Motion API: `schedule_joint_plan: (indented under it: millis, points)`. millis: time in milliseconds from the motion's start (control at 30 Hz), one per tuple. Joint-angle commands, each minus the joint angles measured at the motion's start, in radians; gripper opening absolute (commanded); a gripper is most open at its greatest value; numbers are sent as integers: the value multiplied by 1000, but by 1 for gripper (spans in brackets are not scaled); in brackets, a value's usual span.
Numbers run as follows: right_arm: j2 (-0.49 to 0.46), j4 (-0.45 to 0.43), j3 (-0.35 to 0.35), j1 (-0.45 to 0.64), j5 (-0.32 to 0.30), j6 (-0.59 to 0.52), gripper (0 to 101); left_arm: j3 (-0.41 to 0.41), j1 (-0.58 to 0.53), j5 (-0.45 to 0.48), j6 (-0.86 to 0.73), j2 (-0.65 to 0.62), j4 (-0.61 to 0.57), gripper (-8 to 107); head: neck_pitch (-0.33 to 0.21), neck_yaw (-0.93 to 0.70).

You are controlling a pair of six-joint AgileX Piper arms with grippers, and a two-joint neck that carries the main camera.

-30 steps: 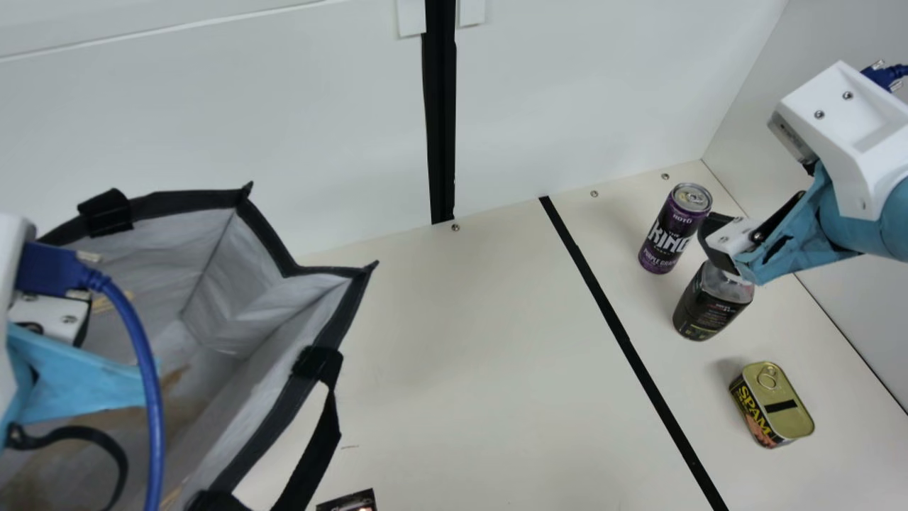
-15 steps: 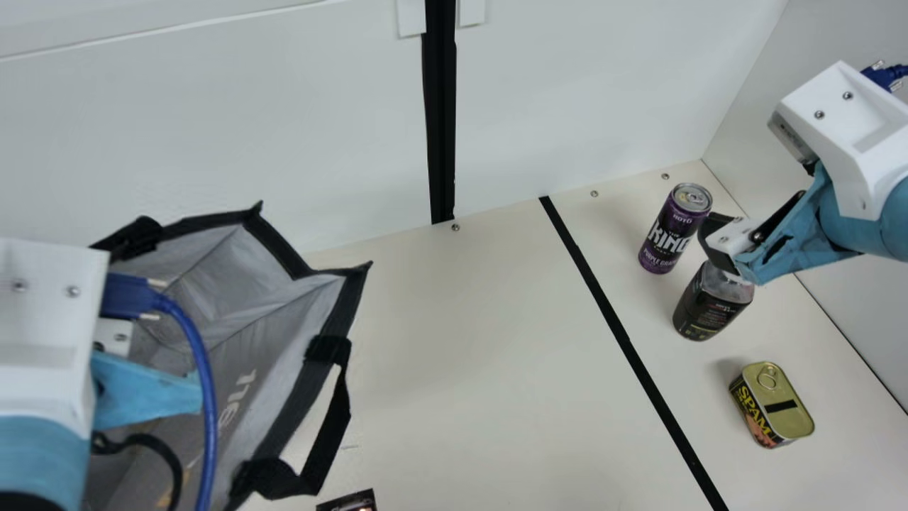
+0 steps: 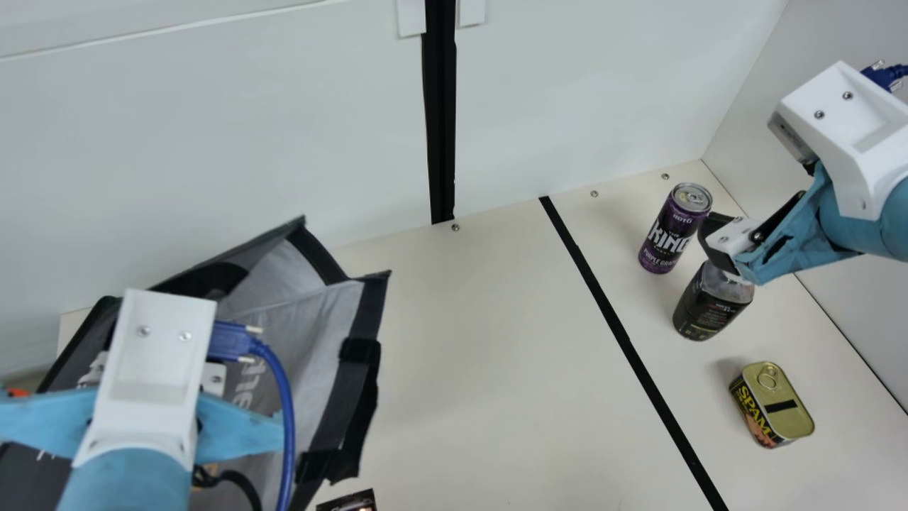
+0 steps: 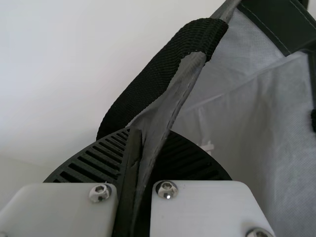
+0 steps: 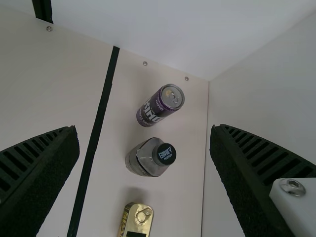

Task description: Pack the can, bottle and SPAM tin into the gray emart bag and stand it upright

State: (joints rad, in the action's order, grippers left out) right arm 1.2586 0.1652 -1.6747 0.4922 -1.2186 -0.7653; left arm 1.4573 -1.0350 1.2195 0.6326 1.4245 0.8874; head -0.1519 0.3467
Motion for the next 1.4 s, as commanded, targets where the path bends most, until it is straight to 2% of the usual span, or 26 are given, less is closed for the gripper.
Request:
schedule_joint_plan:
  millis: [0,500,1000,1367]
  points:
    - [0,0,0,0,0,0,95,-3,-10,1,7,3,-11,-8,-23,2]
    - [0,0,0,0,0,0,95,17,-85,-6,72,16,-181,-8,-23,2]
    - [0,0,0,0,0,0,95,-79,64,-239,12,-22,-504,-8,-23,2]
    - [0,0,0,0,0,0,95,-141,164,-365,-98,-41,-687,-8,-23,2]
